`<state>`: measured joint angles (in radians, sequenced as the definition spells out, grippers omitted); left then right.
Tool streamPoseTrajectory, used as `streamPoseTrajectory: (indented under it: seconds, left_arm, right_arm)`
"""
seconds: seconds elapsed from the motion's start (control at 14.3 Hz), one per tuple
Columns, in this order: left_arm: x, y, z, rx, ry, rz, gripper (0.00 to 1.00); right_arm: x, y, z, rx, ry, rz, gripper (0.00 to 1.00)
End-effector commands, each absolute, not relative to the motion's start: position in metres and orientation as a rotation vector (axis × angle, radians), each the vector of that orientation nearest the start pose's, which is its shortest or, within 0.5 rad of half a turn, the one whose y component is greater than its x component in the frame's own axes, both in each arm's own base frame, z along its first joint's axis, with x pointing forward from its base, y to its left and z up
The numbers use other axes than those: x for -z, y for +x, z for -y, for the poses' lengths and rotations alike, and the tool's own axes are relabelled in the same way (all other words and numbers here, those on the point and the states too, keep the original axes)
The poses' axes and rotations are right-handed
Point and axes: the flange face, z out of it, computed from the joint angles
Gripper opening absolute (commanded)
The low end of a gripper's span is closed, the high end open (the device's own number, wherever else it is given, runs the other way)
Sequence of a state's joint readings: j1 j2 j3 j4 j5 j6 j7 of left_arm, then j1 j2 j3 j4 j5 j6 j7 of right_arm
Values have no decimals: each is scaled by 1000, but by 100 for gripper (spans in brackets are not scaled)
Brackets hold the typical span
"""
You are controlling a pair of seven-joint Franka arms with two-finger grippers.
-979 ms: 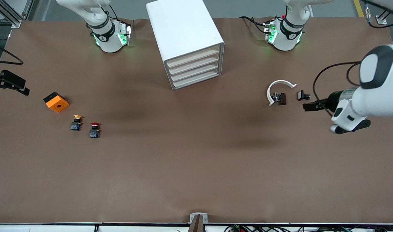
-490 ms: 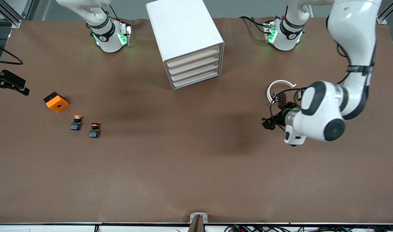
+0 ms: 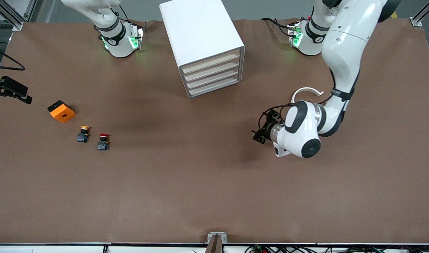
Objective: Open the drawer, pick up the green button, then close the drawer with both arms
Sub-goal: 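Reach the left gripper to the handle of the white cabinet drawer, then grasp the drawer handle with the left gripper and pull the drawer open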
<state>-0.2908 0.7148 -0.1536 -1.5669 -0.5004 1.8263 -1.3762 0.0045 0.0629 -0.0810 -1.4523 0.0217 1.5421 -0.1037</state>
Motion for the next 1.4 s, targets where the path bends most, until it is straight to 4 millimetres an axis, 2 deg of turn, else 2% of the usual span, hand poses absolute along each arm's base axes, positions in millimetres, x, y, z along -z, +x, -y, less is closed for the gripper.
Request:
streamPoseTrajectory:
  seconds: [0.0,0.21,0.28,0.49,0.7,0.98,1.12,1.26,1.33]
  left_arm:
    - [-195,567,349,-1140,-2179,1886,100]
    - [-174,540,383,-1132,-1814,2049,100]
    - [-167,528,397,-1113,-1734,2063,100]
    - [-155,502,422,-1131,-1530,2083,100]
    - [-145,477,433,-1263,-1414,1959,100]
    - [-146,449,450,-1329,-1356,1826,100]
    - [-144,436,461,-1347,-1345,1793,87]
    - [-142,430,465,-1376,-1305,1771,72]
    - [-142,428,466,-1392,-1274,1759,67]
  right_arm:
    - [-645,573,39,37,-3139,45,100]
    - [-645,573,39,37,-3139,45,100]
    - [-645,573,39,37,-3139,45,100]
    - [-645,573,39,37,-3139,45,100]
    - [-645,573,39,37,-3139,47,100]
    - [-645,573,39,37,-3139,47,100]
    - [-645,573,39,37,-3139,47,100]
    - [-645,573,40,37,-3141,47,100]
    - [-645,573,39,37,-3139,47,100]
